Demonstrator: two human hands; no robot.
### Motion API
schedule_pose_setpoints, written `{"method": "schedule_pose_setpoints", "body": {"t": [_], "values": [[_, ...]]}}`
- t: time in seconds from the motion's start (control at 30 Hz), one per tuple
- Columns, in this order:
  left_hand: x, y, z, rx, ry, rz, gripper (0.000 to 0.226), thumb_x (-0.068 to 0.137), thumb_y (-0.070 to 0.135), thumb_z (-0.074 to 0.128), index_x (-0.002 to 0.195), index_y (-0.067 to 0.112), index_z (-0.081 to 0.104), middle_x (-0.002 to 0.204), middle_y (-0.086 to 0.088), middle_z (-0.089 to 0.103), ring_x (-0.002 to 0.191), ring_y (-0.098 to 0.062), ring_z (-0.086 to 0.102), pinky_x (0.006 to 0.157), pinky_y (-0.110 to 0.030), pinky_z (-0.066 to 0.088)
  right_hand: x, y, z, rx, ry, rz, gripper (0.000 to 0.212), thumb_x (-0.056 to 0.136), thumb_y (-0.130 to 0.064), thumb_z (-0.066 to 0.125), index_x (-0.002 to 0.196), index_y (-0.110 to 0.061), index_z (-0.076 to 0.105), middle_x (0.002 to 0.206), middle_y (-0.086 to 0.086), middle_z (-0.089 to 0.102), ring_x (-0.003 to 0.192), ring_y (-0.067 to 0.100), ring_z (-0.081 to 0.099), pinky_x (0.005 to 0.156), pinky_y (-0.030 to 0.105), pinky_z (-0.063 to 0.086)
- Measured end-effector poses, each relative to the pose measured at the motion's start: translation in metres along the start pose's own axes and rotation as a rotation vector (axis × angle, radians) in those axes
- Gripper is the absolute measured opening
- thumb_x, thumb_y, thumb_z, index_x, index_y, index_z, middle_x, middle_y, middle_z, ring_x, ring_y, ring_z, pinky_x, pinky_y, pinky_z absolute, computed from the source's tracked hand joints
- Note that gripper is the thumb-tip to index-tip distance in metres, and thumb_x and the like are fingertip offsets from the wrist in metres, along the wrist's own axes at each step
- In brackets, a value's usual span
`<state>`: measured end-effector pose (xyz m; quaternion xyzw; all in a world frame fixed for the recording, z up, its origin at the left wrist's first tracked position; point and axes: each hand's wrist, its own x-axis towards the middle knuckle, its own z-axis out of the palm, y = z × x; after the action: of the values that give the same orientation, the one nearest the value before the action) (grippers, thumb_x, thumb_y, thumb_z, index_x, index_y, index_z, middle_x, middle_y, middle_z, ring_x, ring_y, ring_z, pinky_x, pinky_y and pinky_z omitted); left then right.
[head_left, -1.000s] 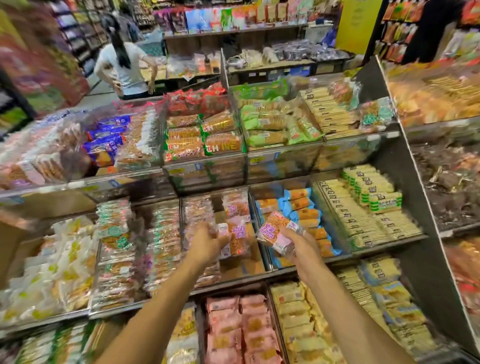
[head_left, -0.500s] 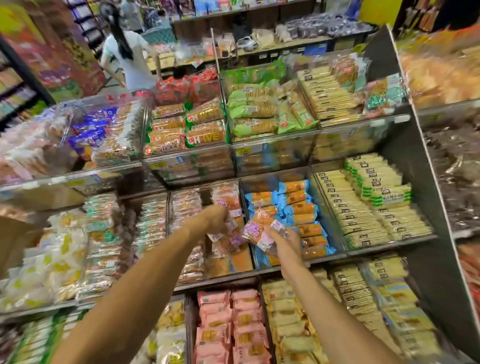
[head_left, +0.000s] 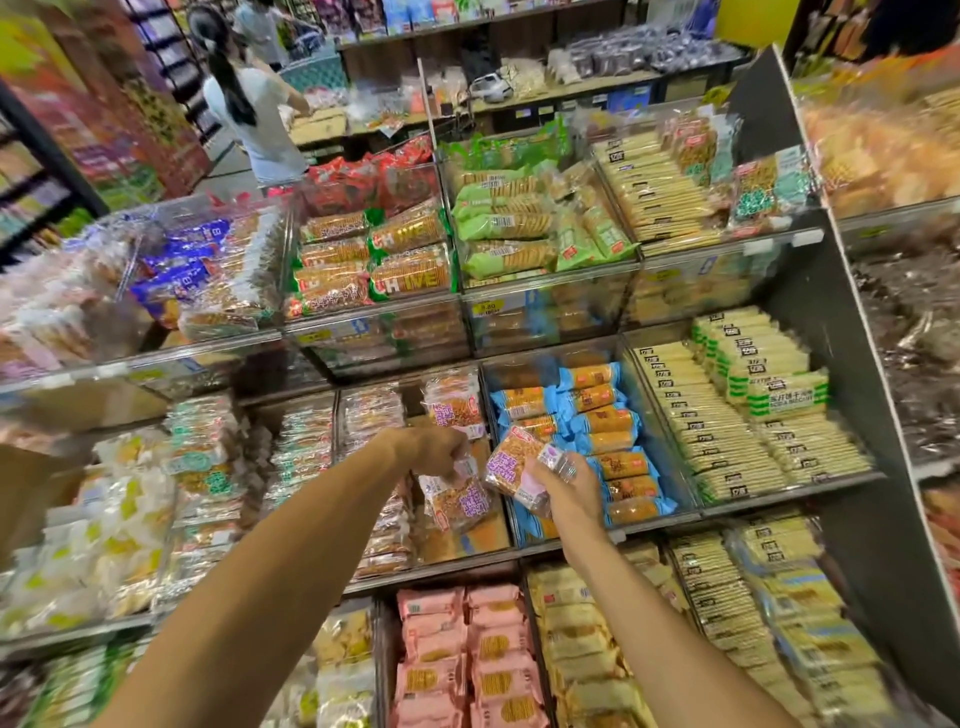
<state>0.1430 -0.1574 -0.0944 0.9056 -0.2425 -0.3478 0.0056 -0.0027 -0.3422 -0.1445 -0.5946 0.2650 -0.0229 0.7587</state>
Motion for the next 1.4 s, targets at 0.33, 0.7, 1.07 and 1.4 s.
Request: {"method": "schedule_pose_setpoints", "body": {"t": [0.33,0.7,1.07,1.4], "values": [[-0.009,-0.016,-0.014,-0.147,0.421,0.112,0.043,0.084,0.026,0.085,0.102,0.025,0.046,0.097,0.004,0.06,0.083,-0.014,0.057,0.071,-0.031,0.046,0.005,0.002,-0.001,-0.025,0.04,0.023,0.022,0.095,-0.022,0.077,0.109,-0.027,0.061,0.102,-0.001,0.074,0.08,0.012,0.073,0.068,0.035,0.063],[0.005,0.002,0.02,0.204,0.852,-0.214,0.083,0.08,0.07,0.073,0.131,0.014,0.04,0.116,-0.003,0.045,0.1,-0.019,0.044,0.094,-0.037,0.048,0.005,0.004,0.0,-0.033,0.027,0.035,0.027,0.093,-0.029,0.079,0.114,-0.028,0.062,0.106,0.003,0.075,0.092,0.024,0.075,0.083,0.051,0.063],[0.002,0.017,0.002,-0.69,0.585,-0.37,0.099,0.086,0.033,0.086,0.15,0.006,0.016,0.124,-0.012,0.054,0.09,-0.02,0.061,0.071,-0.025,0.052,0.027,0.04,0.003,-0.184,0.055,0.005,0.093,0.056,-0.09,0.077,0.129,-0.036,0.058,0.13,-0.002,0.067,0.112,0.023,0.069,0.093,0.056,0.059],[0.023,0.004,0.023,-0.911,0.607,-0.395,0.107,0.079,0.034,0.091,0.148,0.018,0.011,0.125,-0.007,0.066,0.107,-0.029,0.068,0.092,-0.047,0.061,0.022,0.033,0.008,-0.194,0.028,-0.006,0.111,0.056,-0.092,0.074,0.147,-0.034,0.047,0.145,-0.001,0.057,0.125,0.026,0.062,0.104,0.058,0.053]]}}
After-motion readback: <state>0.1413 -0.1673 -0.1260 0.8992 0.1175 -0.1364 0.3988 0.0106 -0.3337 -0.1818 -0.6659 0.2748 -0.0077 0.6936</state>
